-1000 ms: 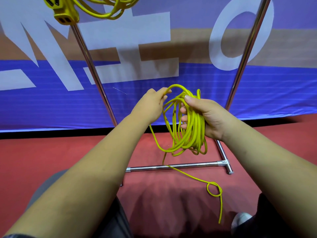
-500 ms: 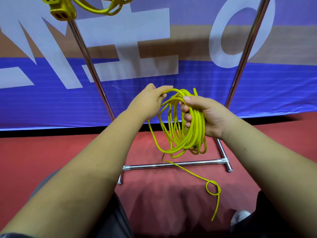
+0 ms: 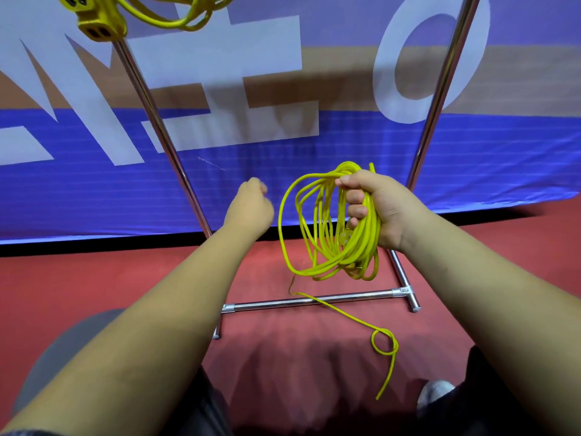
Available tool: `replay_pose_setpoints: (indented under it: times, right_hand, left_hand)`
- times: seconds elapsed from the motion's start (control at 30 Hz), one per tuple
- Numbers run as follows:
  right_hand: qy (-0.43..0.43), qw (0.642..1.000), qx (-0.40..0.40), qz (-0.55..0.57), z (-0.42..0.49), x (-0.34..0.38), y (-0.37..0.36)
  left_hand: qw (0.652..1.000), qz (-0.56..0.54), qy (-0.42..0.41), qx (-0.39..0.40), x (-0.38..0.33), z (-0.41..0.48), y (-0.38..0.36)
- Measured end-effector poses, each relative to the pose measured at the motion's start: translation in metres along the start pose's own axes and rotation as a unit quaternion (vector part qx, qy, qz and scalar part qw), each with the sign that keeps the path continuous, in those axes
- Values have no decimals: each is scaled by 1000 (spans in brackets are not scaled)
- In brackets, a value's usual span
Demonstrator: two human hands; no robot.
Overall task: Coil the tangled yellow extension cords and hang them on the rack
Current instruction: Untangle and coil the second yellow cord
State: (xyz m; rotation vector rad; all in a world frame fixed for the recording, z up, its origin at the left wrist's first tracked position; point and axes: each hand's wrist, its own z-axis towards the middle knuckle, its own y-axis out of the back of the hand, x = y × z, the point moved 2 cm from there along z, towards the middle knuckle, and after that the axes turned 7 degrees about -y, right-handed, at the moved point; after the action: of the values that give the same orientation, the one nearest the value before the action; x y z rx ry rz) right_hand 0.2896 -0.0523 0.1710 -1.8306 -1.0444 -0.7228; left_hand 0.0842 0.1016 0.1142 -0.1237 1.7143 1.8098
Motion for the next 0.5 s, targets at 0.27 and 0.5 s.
replay_pose_setpoints:
  times: [0.27, 0.5]
  right_hand:
    - [4, 1000, 6, 22, -16, 18, 17]
    - [10, 998, 41, 34, -28, 22, 25]
  left_hand:
    - [807, -213, 350, 426, 8, -87, -101]
    - [734, -426, 388, 359, -18, -79, -97]
